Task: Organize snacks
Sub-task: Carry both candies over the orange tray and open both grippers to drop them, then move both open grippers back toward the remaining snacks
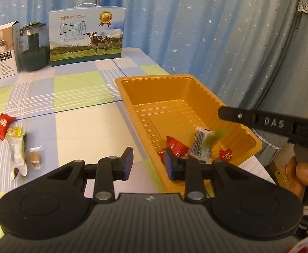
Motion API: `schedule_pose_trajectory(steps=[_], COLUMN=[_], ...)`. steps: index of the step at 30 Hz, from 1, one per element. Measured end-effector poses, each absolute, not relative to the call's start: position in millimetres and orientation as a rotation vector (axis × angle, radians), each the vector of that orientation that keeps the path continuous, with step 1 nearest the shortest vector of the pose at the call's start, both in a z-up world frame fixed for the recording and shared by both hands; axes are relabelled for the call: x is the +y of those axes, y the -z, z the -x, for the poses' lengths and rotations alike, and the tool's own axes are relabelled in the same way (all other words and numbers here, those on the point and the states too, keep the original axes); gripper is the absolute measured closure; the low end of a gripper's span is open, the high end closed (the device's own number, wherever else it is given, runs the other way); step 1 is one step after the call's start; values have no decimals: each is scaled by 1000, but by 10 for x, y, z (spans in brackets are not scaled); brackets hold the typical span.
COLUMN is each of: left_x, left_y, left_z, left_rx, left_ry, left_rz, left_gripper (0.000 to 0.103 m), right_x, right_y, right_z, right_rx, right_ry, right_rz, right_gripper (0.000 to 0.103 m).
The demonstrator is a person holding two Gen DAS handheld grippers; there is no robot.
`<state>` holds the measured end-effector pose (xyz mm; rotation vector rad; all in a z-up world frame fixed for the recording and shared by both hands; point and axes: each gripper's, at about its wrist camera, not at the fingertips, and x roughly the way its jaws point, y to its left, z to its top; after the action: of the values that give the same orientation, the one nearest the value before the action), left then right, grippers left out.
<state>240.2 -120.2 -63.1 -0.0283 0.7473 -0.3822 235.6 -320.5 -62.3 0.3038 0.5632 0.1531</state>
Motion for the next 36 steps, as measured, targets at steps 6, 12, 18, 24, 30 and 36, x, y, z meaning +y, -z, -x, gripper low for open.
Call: schedule_pose_trajectory(steps=[6,12,18,24,30,36], left_x=[-1039,-874,-742,-529,-268,22], left_y=[666,684,635,579,554,562], left_z=[-2310,-2227,-2154,-2114,-2064,-2006], left_rx=[751,760,748,731,720,715], left_ry=[358,329,309,277,234,183], left_rz=[18,31,36,36,32,31], left_gripper=[73,73,70,65,58,52], right_x=[-3290,-3178,-2998,-2819,-2607,-2385], right_y=[608,588,561,558,549,562], right_z=[-2326,-2298,-2257,-2253,-2271,-2276], right_rx=[553,551,539,538,537,537], right_ry=[-119,-114,-127,-154,-187,-230], right_rz=[-346,-310,-273,-243,-225,-185], right_gripper=[40,40,40,40,40,40])
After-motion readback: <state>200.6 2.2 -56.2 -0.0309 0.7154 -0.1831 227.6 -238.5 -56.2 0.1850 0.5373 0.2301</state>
